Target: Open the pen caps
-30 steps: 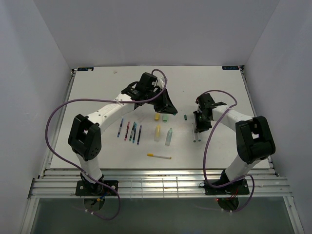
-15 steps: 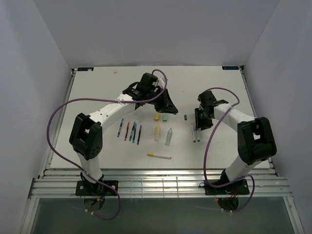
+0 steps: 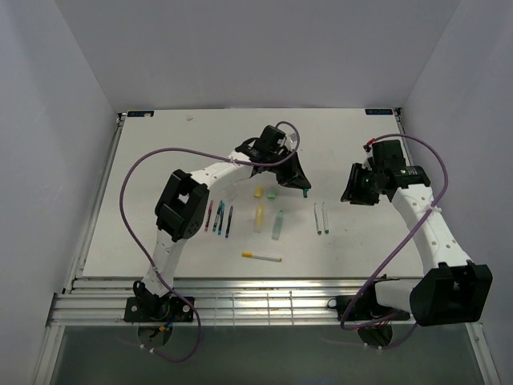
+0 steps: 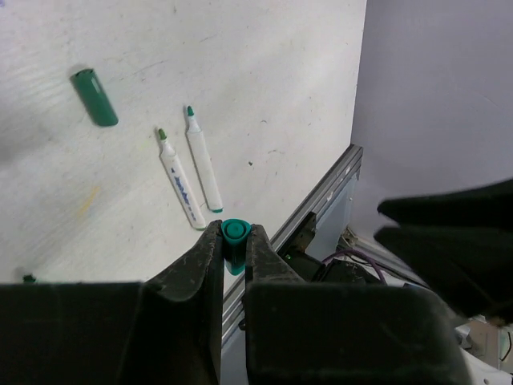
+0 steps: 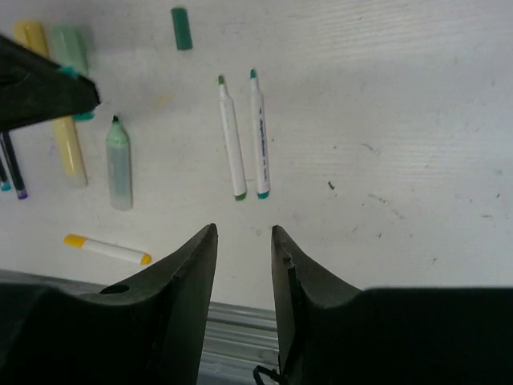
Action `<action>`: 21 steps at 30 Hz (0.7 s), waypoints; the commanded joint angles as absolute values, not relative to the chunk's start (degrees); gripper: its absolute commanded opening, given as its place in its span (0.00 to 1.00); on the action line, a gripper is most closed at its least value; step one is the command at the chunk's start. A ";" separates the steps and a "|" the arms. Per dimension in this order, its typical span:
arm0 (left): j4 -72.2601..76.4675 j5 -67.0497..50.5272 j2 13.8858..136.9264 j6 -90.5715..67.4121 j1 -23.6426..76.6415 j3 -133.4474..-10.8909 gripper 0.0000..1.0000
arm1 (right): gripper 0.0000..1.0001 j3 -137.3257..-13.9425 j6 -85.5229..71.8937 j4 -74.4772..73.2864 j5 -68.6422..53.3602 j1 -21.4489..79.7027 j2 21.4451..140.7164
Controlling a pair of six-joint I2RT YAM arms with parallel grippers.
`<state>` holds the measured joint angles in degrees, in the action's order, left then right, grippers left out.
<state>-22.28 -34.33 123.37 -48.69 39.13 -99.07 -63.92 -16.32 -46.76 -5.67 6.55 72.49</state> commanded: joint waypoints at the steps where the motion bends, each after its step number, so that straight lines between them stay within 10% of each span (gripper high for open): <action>1: -21.36 -36.47 126.02 -48.16 40.25 -105.55 0.07 | 0.40 -60.31 -18.71 -53.61 -11.77 6.77 67.34; 21: -19.42 -34.28 142.29 -48.07 41.22 -119.88 0.13 | 0.41 -56.86 -20.92 -58.80 -14.59 6.77 56.87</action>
